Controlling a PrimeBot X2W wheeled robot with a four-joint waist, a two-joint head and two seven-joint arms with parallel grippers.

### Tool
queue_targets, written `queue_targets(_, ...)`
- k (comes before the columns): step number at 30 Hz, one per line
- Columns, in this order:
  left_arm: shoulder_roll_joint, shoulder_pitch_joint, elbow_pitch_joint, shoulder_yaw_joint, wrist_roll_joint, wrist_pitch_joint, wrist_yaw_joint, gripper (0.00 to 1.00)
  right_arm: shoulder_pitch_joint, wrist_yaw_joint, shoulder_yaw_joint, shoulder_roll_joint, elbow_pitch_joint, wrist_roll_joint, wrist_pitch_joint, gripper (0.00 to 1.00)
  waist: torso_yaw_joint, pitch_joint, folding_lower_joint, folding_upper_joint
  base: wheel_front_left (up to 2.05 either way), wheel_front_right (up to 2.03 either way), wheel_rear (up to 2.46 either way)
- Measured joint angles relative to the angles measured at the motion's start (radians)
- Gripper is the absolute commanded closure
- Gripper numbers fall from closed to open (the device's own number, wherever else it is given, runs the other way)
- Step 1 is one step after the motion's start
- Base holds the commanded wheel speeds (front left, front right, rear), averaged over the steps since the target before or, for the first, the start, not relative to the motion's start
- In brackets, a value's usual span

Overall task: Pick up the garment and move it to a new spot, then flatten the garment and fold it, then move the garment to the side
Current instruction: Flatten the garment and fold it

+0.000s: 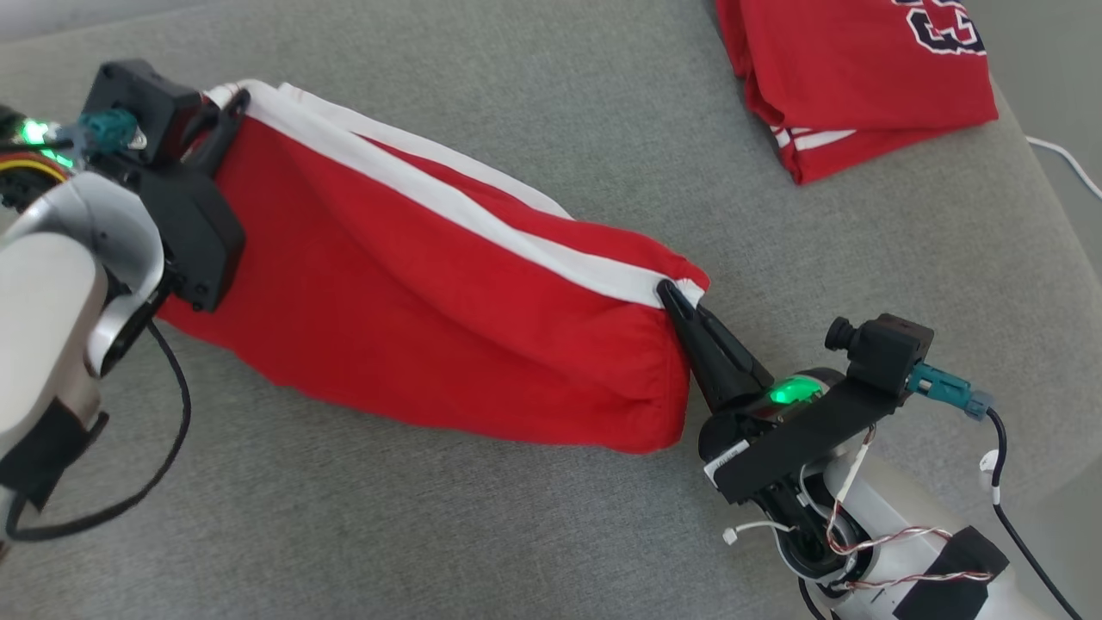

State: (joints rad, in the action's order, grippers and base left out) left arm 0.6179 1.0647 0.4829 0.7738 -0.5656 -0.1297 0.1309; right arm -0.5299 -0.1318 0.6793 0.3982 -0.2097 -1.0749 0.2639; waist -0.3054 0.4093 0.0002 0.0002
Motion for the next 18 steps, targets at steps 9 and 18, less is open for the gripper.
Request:
queue_targets(9, -0.032, 0.098, 0.156, 0.096, -0.029, 0.073, 0.000, 1.00, -0.015, 0.000, -0.030, -0.042, -0.035, 0.057, 0.000, 1.00, -0.041, 0.048, -0.0001, 0.0000, 0.00, 0.00, 0.00)
queue_targets(18, -0.077, 0.110, 0.267, 0.150, -0.054, 0.193, 0.000, 0.00, -0.018, 0.000, -0.018, -0.016, -0.039, 0.102, 0.000, 0.00, -0.040, 0.018, -0.0003, -0.0001, 0.00, 0.00, 0.00)
